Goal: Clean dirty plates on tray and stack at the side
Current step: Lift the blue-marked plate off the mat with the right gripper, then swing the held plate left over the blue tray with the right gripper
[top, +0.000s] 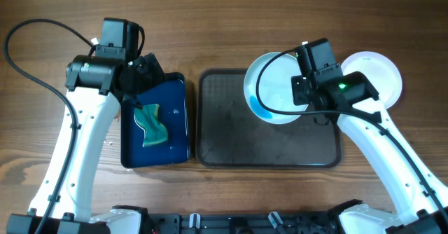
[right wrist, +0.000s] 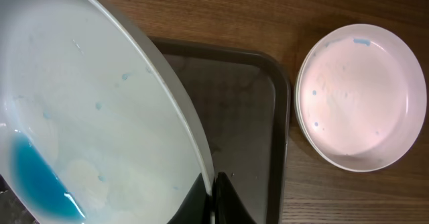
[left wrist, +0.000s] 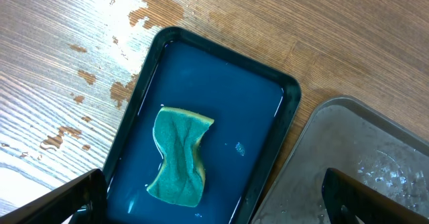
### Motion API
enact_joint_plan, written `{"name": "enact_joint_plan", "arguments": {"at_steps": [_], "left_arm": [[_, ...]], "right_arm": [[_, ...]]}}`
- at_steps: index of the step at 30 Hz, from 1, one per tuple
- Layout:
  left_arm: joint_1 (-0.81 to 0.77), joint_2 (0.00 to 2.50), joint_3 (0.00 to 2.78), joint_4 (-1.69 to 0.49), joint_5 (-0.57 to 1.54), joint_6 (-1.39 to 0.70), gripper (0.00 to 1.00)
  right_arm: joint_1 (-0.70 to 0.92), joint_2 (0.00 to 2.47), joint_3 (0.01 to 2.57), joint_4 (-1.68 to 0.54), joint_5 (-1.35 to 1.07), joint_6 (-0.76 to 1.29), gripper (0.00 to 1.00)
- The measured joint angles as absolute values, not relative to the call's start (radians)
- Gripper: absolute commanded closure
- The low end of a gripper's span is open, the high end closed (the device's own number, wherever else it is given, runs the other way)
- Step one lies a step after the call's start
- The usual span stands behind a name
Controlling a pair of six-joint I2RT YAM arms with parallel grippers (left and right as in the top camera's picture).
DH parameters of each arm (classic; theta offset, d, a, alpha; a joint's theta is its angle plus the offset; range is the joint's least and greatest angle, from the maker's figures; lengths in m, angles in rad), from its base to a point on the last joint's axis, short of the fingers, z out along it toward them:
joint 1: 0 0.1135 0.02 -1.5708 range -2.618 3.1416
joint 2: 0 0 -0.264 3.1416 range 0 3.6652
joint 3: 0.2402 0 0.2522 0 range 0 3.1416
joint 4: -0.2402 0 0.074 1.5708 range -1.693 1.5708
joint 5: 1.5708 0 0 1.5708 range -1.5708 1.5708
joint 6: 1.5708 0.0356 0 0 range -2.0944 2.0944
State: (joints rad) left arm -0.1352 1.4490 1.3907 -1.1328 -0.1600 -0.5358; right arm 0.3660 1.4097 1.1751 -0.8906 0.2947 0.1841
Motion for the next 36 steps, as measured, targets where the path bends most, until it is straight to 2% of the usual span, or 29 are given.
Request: {"name": "enact_joint_plan", "arguments": {"at_steps": [7,12,18,23,30,36], "left_arm": [[-0.1,1.449,1.391,-1.107,-0.247,-0.533,0.0],[0.065,1.449,1.391,-1.061,-0.278,-0.532,0.0],[0.326,1.449,1.391,-1.039,-0.202,-0.533,0.0],[0.431,1.449,1.391,-1.039,-0.121,-0.524,0.0],[0.447,1.449,1.391,-1.028,-0.083,-0.517,0.0],[0.479,1.449,1.391,-1.013,-0.08,-0.517,0.0]], "right_arm": [[0.366,1.41,1.175,-0.92,0.141,0.235,0.96],[0.366,1.41,1.175,-0.913,-0.027,0.288,0.95],[0.37,1.451,1.205,-0.915,-0.123,0.299,0.95],[0.427,1.592,1.383,-0.948,-0.138,0.302,0.95],[0.579,1.842,1.782,-1.056,-0.104,0.287,0.95],[0.704,1.983,1.948,-1.107,0.017,0.27,0.96]]}}
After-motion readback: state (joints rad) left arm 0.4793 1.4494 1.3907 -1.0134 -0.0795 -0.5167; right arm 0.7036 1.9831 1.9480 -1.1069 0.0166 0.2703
